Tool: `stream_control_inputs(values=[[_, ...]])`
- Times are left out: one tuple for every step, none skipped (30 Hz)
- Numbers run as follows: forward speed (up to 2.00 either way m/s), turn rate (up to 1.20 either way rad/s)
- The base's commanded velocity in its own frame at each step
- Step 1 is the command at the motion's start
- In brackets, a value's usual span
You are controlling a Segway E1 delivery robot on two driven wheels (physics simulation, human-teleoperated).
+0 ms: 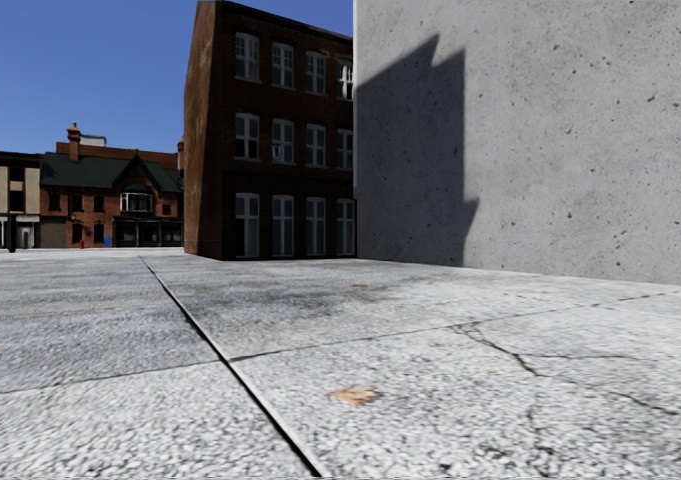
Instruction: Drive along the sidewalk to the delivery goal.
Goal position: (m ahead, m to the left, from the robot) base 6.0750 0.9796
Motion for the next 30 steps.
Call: stream_control_inputs(values=[[2.0, 0.0], [2.0, 0.0], [2.0, 0.0], [2.0, 0.0], [2.0, 0.0], [2.0, 0.0], [2.0, 0.0], [2.0, 0.0], [2.0, 0.0], [2.0, 0.09], [2.0, 0.09], [1.99, 0.14], [1.94, 0.2], [1.92, 0.26], [1.92, 0.26], [1.92, 0.3], [1.91, 0.31], [1.91, 0.34], [1.91, 0.36], [1.91, 0.36], [1.91, 0.36], [1.91, 0.36], [1.91, 0.36], [1.91, 0.36], [1.91, 0.38], [1.91, 0.44], [1.91, 0.44], [1.91, 0.47], [1.91, 0.49], [1.91, 0.49]])
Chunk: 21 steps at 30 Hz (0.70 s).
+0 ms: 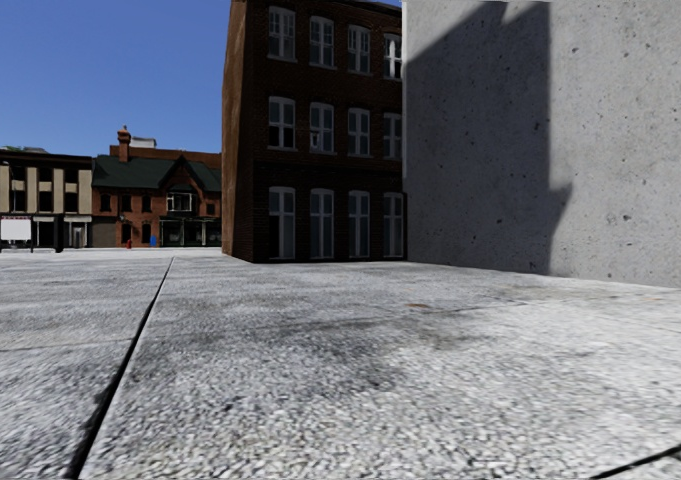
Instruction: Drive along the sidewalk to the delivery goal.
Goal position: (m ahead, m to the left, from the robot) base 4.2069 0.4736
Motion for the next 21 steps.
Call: stream_control_inputs(values=[[1.91, 0.49], [1.91, 0.49], [1.91, 0.49], [1.91, 0.47], [1.91, 0.47], [1.91, 0.3], [1.91, 0.0], [1.91, 0.0], [1.91, 0.0], [1.91, 0.0], [1.91, 0.0], [1.91, 0.0], [1.91, 0.0], [1.91, 0.0], [1.91, 0.0], [1.9, 0.0], [1.88, 0.0], [1.88, 0.0], [1.82, 0.0], [1.78, 0.11], [1.78, 0.11]])
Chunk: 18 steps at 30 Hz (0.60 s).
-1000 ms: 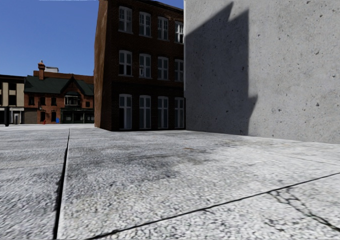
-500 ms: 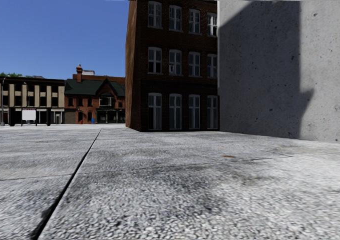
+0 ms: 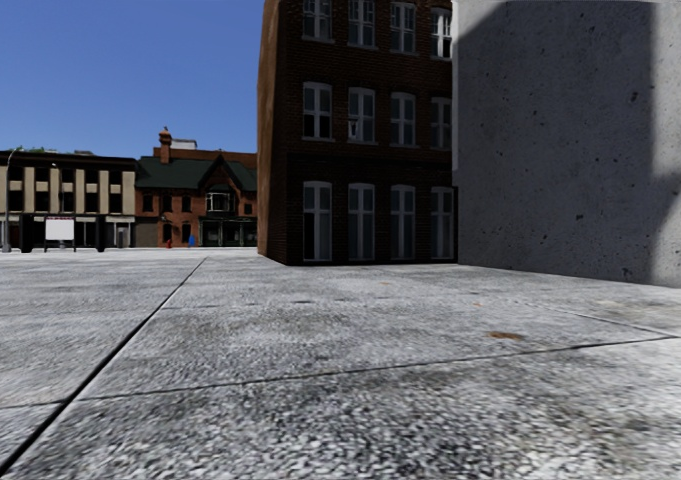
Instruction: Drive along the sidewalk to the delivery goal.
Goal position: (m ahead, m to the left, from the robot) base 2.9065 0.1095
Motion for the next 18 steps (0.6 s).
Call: stream_control_inputs(values=[[1.77, 0.23], [1.77, 0.32], [1.77, 0.36], [1.77, 0.36], [1.77, 0.37], [1.77, 0.37], [1.77, 0.38], [1.77, 0.38], [1.75, 0.38], [1.74, 0.4], [1.73, 0.4], [1.73, 0.4], [1.73, 0.4], [1.73, 0.4], [1.73, 0.4], [1.73, 0.4], [1.73, 0.4], [1.73, 0.4]])
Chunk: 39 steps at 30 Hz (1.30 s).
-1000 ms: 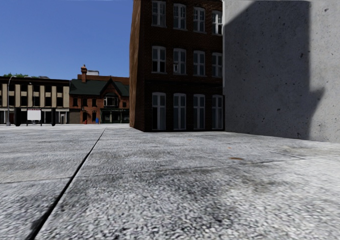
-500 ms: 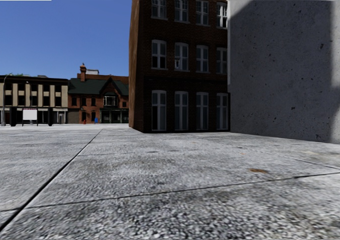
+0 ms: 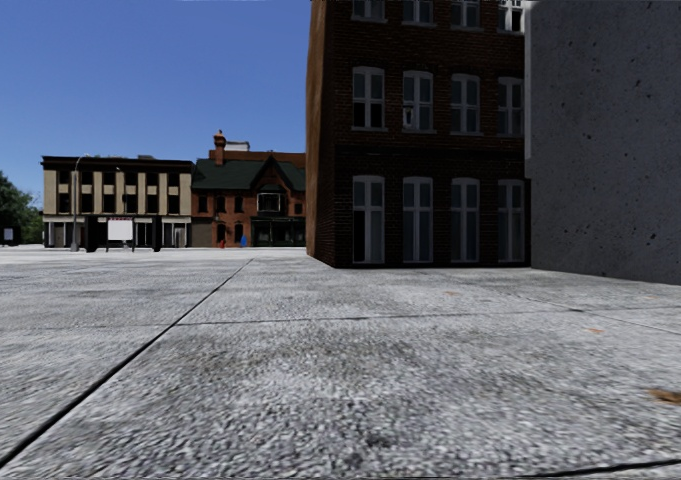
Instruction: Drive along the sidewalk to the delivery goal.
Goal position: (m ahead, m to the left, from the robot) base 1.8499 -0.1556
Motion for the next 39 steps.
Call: stream_control_inputs(values=[[1.73, 0.38], [1.73, 0.32], [1.73, 0.32], [1.73, 0.22], [1.73, 0.08], [1.73, 0.0], [1.73, 0.0], [1.73, 0.0], [1.73, 0.0], [1.73, 0.0], [1.73, 0.0], [1.73, 0.0], [1.73, 0.0], [1.73, 0.0], [1.73, 0.0], [1.73, 0.0], [1.73, 0.0], [1.73, 0.0], [1.73, 0.0], [1.72, 0.0], [1.72, 0.0], [1.65, 0.12], [1.65, 0.12], [1.6, 0.23], [1.56, 0.28], [1.52, 0.28], [1.52, 0.28], [1.48, 0.29], [1.46, 0.26], [1.45, 0.22], [1.45, 0.22], [1.45, 0.21], [1.45, 0.2], [1.45, 0.08], [1.45, 0.08], [1.45, 0.0], [1.43, 0.0], [1.34, 0.0], [0.0, 0.0]])
